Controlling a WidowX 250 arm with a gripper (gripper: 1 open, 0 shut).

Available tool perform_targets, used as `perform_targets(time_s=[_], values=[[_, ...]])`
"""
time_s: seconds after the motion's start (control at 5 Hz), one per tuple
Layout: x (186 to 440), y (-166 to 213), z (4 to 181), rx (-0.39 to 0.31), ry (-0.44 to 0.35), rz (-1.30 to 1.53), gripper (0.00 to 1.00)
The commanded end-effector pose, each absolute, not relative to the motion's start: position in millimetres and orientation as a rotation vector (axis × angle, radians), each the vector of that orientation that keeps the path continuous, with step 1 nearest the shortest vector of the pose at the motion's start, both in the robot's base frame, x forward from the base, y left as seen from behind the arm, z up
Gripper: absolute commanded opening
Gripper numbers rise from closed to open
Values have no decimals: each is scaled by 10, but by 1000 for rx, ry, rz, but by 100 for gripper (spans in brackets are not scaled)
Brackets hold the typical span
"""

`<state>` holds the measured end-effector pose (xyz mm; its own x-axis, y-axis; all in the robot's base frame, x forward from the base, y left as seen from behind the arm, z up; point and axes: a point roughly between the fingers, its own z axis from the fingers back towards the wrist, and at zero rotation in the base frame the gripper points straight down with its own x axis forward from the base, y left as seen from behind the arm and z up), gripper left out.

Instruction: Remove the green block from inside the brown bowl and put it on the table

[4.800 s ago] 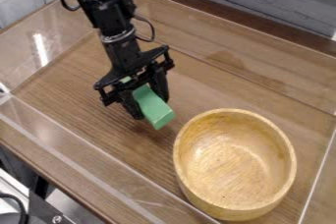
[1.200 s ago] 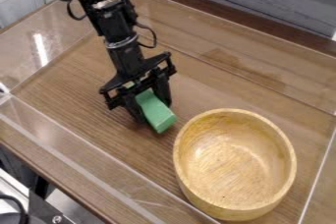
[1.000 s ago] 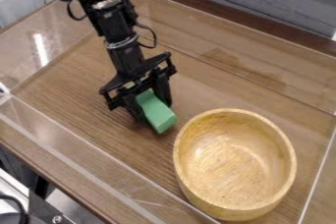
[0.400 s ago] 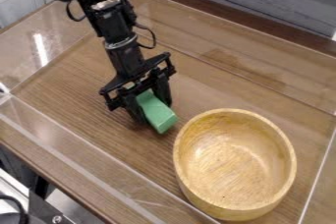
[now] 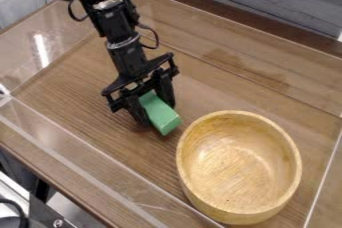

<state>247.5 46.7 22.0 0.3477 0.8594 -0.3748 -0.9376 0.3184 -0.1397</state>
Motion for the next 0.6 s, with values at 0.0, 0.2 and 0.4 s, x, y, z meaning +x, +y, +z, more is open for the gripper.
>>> perform_targets(time_s=[0.0,0.2,0.4], values=[[2543,527,283,-369,215,1206,0],[2544,529,275,-371,220,1211,0],[2544,531,266,-373,226,1216,0]])
